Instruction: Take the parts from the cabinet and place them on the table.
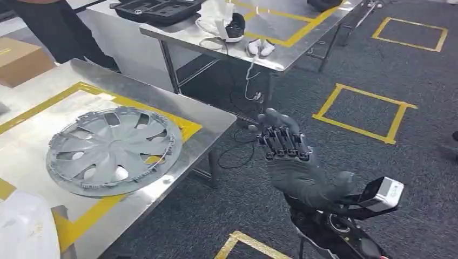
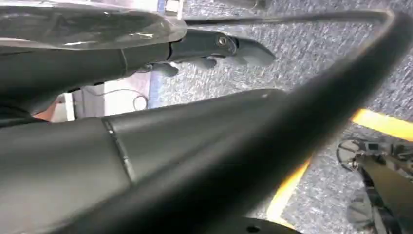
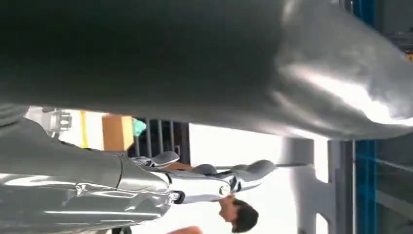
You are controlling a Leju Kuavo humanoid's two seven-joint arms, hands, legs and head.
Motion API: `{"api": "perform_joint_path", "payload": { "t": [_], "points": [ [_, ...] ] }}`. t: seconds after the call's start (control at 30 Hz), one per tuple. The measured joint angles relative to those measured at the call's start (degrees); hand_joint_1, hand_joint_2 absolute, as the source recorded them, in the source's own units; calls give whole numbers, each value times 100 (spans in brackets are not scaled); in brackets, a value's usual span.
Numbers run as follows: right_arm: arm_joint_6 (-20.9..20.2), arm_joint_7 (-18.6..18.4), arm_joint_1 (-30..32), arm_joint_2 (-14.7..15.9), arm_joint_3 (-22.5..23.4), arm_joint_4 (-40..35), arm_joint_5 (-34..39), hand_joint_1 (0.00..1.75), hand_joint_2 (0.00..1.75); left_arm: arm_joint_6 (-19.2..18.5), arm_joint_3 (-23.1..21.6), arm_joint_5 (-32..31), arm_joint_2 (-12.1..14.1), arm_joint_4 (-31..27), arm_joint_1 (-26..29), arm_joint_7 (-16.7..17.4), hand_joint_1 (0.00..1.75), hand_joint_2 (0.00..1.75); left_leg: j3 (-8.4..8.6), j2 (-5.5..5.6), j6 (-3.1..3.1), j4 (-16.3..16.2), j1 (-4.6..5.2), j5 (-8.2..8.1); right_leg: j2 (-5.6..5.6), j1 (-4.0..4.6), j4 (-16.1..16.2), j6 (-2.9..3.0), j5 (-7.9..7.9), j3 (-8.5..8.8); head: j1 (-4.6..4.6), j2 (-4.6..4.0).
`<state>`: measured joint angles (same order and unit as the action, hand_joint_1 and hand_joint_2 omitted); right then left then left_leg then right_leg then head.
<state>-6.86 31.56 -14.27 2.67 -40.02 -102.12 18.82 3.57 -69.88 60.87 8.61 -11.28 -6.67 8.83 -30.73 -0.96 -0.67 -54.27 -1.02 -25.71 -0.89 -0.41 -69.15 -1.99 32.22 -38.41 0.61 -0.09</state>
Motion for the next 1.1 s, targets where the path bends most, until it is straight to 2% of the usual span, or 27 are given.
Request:
{"api": "perform_joint_path", "payload": {
  "t": [0.03, 0.07, 0.1, 0.17, 0.2, 0.23, 0.27, 0.33, 0.37, 0.4, 0.43, 0.47, 0.53, 0.57, 0.6, 0.67, 0.7, 0.73, 0.77, 0.8, 0.87, 0.9, 0.93, 0.97, 1.03, 1.07, 1.1],
  "points": [
    [-2, 0, 8, 2, 0, 2, 2, 0, 0, -46, 0, 0, -2, 0, 8, -13, 0, 0, -2, -75, -5, -3, 5, -6, 26, -16, -373, -16, 124, -170, 11, 0],
    [-7, 0, 15, 7, 0, 2, 11, 0, 0, -79, 0, 11, -2, 0, 19, -17, 0, 0, 2, -140, -1, -5, 8, -9, 41, -24, -503, -22, 117, -223, 31, 0],
    [-9, 0, 19, 9, 0, 2, 11, 0, 0, -128, 0, 17, -11, 0, 17, -22, 0, 0, 7, -206, -1, -5, 6, -17, 56, -30, -338, -27, -25, -132, 52, 0],
    [-18, 0, 13, 9, 0, 2, 11, 0, 0, -362, 2, 35, -22, 0, 1, -52, 0, 0, 44, -323, 35, -8, -1, -42, 169, -34, 612, -22, -511, 377, 109, 0],
    [-24, 0, 5, 9, 0, 2, 11, 0, 0, -425, 4, 37, -24, 0, -1, -55, 0, 0, 82, -386, 63, -9, 4, -63, 360, -30, 1196, -10, -707, 688, 146, 0],
    [-24, 0, -9, 9, -2, 2, 13, 0, 0, -500, 4, 35, -15, 0, 1, -61, 0, 0, 91, -424, 89, -13, 48, -78, 580, 57, 1365, 3, -588, 772, 177, 0],
    [-26, 2, -23, 11, -2, 2, 13, 0, 0, -553, 2, 35, -13, 0, 1, -72, 0, 0, 82, -464, 118, -30, 60, -83, 514, 47, 1380, 82, -613, 817, 184, 0],
    [-24, 0, -9, 13, 0, 2, 13, 0, 0, -610, 2, 35, -15, 0, -24, -79, 0, 0, 107, -616, 166, -9, 65, -68, 373, 69, 1371, 133, -630, 760, 116, 0],
    [-26, 2, -13, 13, 0, 2, 13, 0, 0, -676, 2, 31, -17, 0, -37, -94, 0, 0, 129, -690, 200, -7, 61, -78, 290, 63, 1397, 182, -654, 755, 129, 0],
    [-26, 4, -8, 13, -2, 0, 13, 0, 0, -750, 2, -4, -22, 0, -48, -103, 0, 0, 125, -565, 244, -70, 35, -159, 233, 21, 1446, 234, -690, 797, 131, 0],
    [-26, 11, -19, 13, 2, 0, 13, 0, 0, -781, 2, -52, -28, 0, -53, -114, 0, 0, 37, -241, 261, -301, 23, -338, 177, 18, 1459, 262, -708, 784, 74, 0],
    [-24, 7, -22, 13, 4, 0, 13, 0, 0, -778, 2, -81, -35, 0, -50, -114, 0, 0, -158, -78, 268, -713, 9, -575, 123, 18, 1459, 289, -724, 763, 30, 0],
    [-24, 2, 6, 13, -4, 0, 13, 0, 0, -680, 2, -131, -59, 0, -34, -118, 0, 0, -634, 46, 275, -1656, 10, -960, -20, 32, 1457, 309, -737, 732, -59, 0],
    [-24, 2, 29, 13, -2, 0, 11, 0, 0, -609, 0, -129, -68, 0, -25, -118, 0, 0, -785, 57, 272, -1910, 12, -982, -109, 41, 1453, 318, -743, 726, -83, 0],
    [-26, 0, 42, 13, -2, 0, 0, 0, 0, -573, 0, -129, -76, 0, -15, -100, 0, 0, -774, 60, 260, -1843, 12, -854, -188, 44, 1451, 317, -746, 728, -94, 0],
    [-44, -9, 53, 13, -2, 0, -26, 0, 0, -560, 0, -129, -89, 0, -9, -94, 0, 0, -429, 103, 217, -1030, 11, -329, -359, 44, 1437, 307, -751, 735, -133, 0],
    [-61, -13, 52, 13, -2, 0, -35, 0, 0, -560, 0, -129, -94, 0, -12, -92, 0, 0, -188, 223, 184, -501, 10, -72, -430, 43, 1431, 299, -753, 738, -164, 0],
    [-70, -13, 51, 13, -2, 0, -44, 0, 0, -564, 0, -131, -94, 0, -11, -92, 0, 0, -47, 565, 138, -122, 5, -17, -479, 38, 1422, 283, -752, 713, -197, 0],
    [-77, -15, 46, 13, -2, 0, -50, 0, 0, -575, 0, -140, -105, 0, -13, -76, 0, 0, -19, 554, 150, -29, -10, -21, -551, 63, 1396, 245, -748, 685, -181, 0],
    [-79, -9, 53, 13, -2, 0, -55, 0, 0, -582, 0, -149, -114, 0, -19, -70, 0, 0, -20, 481, 153, -38, 18, -18, -601, 31, 1407, 204, -764, 667, -175, 0],
    [-83, -11, 54, 13, 0, 0, -57, 0, 0, -597, 0, -147, -151, 0, -48, -59, 0, 0, -4, 376, 109, -26, 45, -6, -724, -4, 1446, 124, -796, 655, -186, 0],
    [-83, -7, 57, 13, 2, 0, -57, 0, 0, -599, 0, -144, -188, -9, -44, -46, 0, 0, 19, 281, 72, 52, -33, 26, -713, 36, 1416, 102, -774, 583, -181, 0],
    [-83, 4, 54, 13, 5, 0, -57, 0, 0, -590, 0, -144, -188, -9, -38, -44, 0, 0, 52, 203, 58, 68, -29, 33, -359, 72, 1269, 77, -659, 534, -175, 0],
    [-94, -2, 38, 13, 4, 0, -57, 0, 0, -597, -2, -144, -199, -9, -37, -44, 0, 0, 59, 139, 34, 68, -23, 24, -148, 63, 887, 52, -428, 367, -47, 0],
    [-112, 2, 53, 13, 4, 2, -59, 0, 0, -619, -2, -129, -219, -9, -15, -41, 0, 0, 69, -12, 11, 67, 2, 7, 3, 21, -75, 16, -16, -78, 15, 0],
    [-131, 7, 57, 13, 4, 9, -63, 0, 0, -632, -2, -129, -223, -9, -10, -33, 0, 0, 71, -89, 10, 64, 2, -2, 26, 9, -382, 0, 57, -224, 28, 0],
    [-142, 9, 57, 13, 4, 22, -66, 0, 0, -634, -2, -129, -229, -9, -6, -24, 0, 0, 82, -156, 15, 63, 0, -10, 38, -10, -418, -16, -2, -243, 58, 0]
  ]
}}
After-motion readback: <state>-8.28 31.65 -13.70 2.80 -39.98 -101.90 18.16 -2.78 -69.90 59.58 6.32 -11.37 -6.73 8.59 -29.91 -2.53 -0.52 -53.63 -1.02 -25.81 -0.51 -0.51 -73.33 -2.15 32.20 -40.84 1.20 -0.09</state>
